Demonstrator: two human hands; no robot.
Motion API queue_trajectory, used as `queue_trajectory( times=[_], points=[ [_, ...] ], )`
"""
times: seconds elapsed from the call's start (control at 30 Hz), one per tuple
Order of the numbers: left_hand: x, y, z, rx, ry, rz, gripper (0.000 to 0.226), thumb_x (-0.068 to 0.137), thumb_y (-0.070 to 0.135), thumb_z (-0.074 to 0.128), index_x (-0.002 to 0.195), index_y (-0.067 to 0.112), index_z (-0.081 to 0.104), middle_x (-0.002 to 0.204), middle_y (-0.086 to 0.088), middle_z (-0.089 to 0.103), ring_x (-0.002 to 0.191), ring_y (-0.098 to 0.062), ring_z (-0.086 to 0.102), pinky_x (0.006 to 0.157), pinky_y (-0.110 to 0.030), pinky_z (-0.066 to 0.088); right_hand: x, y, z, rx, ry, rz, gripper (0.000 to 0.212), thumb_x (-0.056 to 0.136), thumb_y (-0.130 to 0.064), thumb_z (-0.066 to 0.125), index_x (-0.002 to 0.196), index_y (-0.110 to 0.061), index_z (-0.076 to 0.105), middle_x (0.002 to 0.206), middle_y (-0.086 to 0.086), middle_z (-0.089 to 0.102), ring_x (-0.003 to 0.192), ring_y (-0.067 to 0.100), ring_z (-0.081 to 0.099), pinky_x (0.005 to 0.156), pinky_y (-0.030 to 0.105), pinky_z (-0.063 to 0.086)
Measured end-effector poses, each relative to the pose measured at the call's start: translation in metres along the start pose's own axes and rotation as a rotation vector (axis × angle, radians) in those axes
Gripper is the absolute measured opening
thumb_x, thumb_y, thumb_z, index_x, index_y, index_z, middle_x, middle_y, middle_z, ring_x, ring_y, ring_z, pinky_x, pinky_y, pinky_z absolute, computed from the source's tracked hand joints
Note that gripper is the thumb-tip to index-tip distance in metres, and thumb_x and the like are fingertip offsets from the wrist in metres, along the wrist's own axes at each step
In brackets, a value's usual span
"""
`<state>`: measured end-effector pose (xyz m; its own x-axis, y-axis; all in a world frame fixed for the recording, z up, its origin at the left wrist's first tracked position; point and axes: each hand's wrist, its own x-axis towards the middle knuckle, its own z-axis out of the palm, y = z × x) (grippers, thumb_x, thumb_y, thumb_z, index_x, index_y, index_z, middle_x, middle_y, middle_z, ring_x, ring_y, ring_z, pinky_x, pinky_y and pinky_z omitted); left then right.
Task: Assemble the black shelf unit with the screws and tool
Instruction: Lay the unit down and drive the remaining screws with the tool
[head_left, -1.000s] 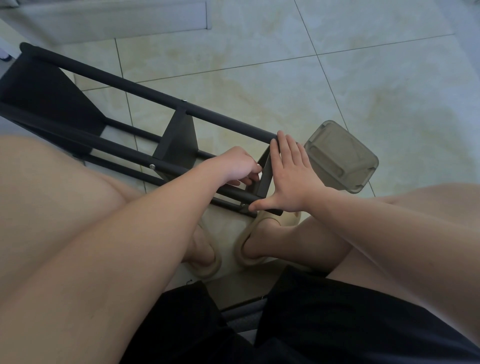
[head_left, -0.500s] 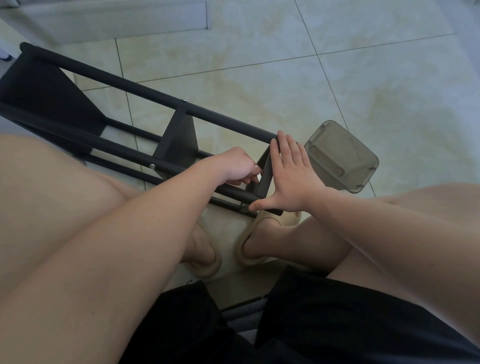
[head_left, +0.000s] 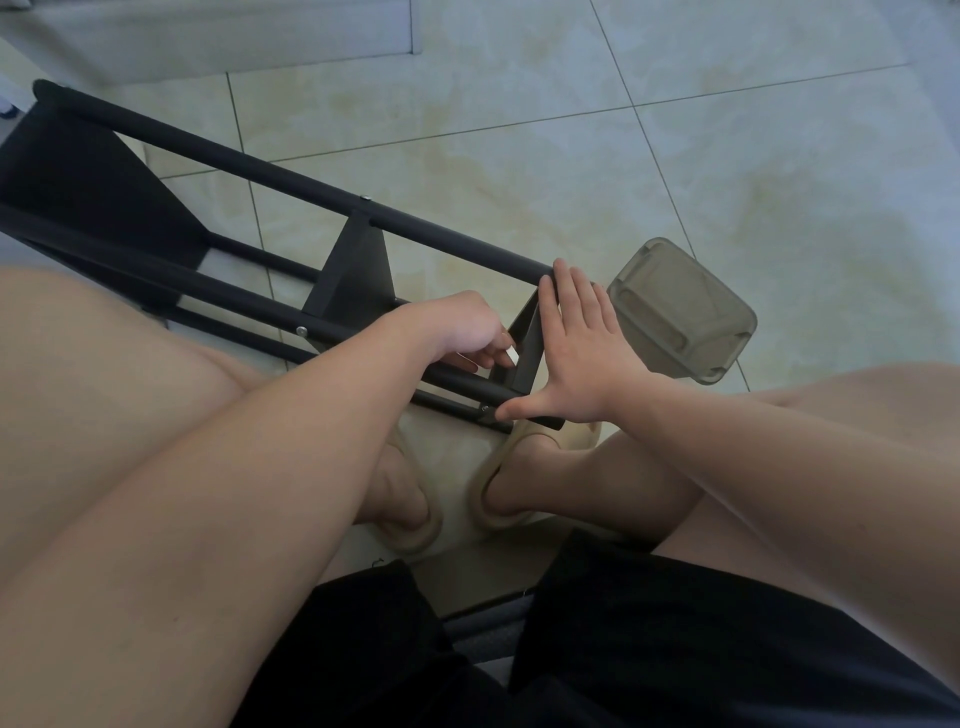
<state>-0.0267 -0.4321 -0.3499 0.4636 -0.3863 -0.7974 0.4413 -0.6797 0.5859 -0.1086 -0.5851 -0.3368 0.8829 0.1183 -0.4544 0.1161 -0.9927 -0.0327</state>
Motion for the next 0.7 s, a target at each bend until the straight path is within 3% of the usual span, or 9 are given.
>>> queue_trajectory(
  times=[0.17,0.27,0.4,0.57,0.7],
  points=[
    [-0.0044,0.0010,-0.0024,0.085,-0.008,0.011,0.019,0.102,0.015,0.051,0.093,0.014,0.068,0.076,0.008,0.074,0.082,-0.012,0.064,0.071,-0.027,0.050,0.0002,0.0002,0.0003,0.004,0.004,-0.003,0.160,0.046,-0.107,0.027,0.157,0.000,-0.016,0.163,0.020,-0.027,0.152,0.035,-0.025,0.125,0.051,-0.008],
    [-0.0056,0.0007,-0.0035,0.150,-0.011,0.012,0.017,0.102,0.018,0.052,0.094,0.016,0.067,0.079,0.008,0.075,0.082,-0.011,0.065,0.077,-0.030,0.050,0.0003,0.0002,0.0007,0.000,0.002,-0.001,0.160,0.045,-0.107,0.026,0.157,0.000,-0.016,0.163,0.020,-0.027,0.152,0.035,-0.025,0.125,0.052,-0.007],
    [-0.0060,-0.0007,-0.0042,0.210,-0.007,0.020,0.018,0.101,0.019,0.052,0.092,0.015,0.067,0.069,0.013,0.074,0.074,-0.009,0.065,0.071,-0.029,0.046,0.0007,0.0004,0.0011,-0.002,0.007,-0.001,0.160,0.045,-0.108,0.023,0.157,-0.001,-0.016,0.163,0.020,-0.027,0.152,0.035,-0.024,0.125,0.051,-0.008],
    [-0.0067,-0.0017,-0.0067,0.272,-0.042,0.051,0.023,0.103,0.016,0.050,0.087,0.014,0.067,0.071,0.011,0.073,0.072,-0.009,0.063,0.085,-0.031,0.049,0.0009,0.0004,0.0018,0.000,0.009,-0.003,0.161,0.044,-0.108,0.023,0.157,0.000,-0.016,0.164,0.020,-0.026,0.152,0.035,-0.024,0.125,0.051,-0.008],
    [-0.0087,-0.0019,-0.0095,0.389,-0.076,0.104,0.022,0.102,0.014,0.050,0.091,0.013,0.069,0.088,0.005,0.075,0.072,-0.006,0.064,0.071,-0.021,0.045,0.0009,0.0004,0.0014,-0.002,0.010,-0.002,0.161,0.043,-0.108,0.021,0.157,0.000,-0.015,0.164,0.021,-0.026,0.152,0.036,-0.023,0.125,0.052,-0.006]
  ],
)
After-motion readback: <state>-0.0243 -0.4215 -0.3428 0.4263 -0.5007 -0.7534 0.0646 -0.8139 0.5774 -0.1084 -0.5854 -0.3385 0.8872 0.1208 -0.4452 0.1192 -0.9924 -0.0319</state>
